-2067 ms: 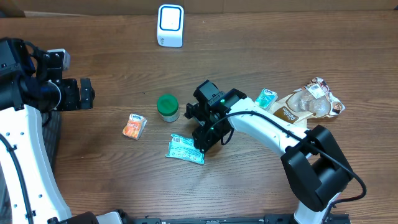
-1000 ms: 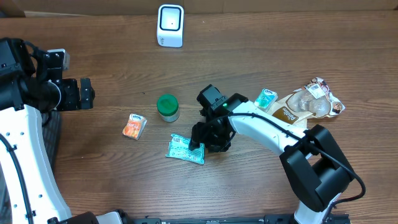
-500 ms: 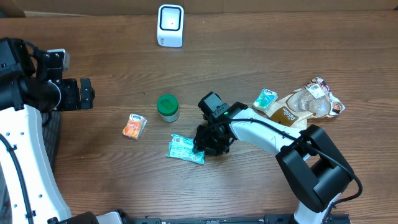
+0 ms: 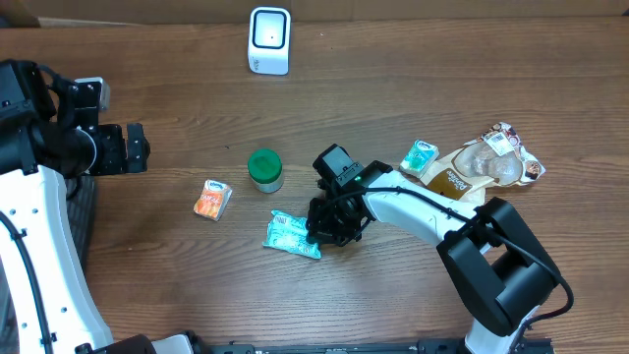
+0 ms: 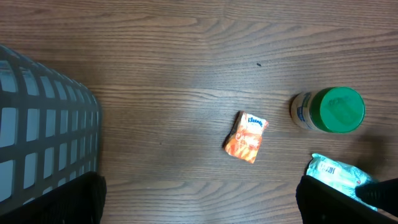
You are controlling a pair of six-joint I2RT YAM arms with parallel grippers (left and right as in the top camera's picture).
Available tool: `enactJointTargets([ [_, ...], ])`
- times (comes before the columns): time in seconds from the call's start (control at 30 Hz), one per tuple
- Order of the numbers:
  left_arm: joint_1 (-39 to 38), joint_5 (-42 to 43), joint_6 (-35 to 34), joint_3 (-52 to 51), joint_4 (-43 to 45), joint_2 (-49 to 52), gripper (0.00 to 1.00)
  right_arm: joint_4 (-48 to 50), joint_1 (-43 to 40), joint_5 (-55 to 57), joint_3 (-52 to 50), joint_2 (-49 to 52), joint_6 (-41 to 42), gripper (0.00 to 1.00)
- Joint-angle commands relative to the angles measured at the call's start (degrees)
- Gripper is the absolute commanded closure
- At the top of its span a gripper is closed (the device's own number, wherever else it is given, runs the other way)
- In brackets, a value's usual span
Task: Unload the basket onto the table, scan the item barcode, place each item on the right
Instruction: 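Lift the teal pack and hold it under the scanner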
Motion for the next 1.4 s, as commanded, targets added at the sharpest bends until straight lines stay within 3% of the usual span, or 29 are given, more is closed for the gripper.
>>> enactJointTargets([
  [0.0,0.2,-0.15,1.44,0.59,0.09,0.2,0.0,0.2,-0.68,-0.83,1.81,-4.76,-6.95,0.96],
  [0.5,0.2,-0.15,1.44,0.59,0.11,0.2,0.0,-4.48,-7.89,-3.45,1.99,-31.52,-25.97,0.96],
  [0.83,0.2,-0.15,1.44,0.59,0.09,0.2,0.0,-10.6,-7.89,-3.02,1.99,-43.54,-26.14,0.96],
  [1.13,0.2,-0.15,1.44,0.59,0.09,0.2,0.0,-13.4,-7.89,-2.8,1.99,-44.26,-26.1,0.96],
  [1.37,0.2,-0.15,1.44,0.59,0.07,0.2,0.01,-13.31,-7.89,2.34,2.49,-42.18,-20.92,0.96],
])
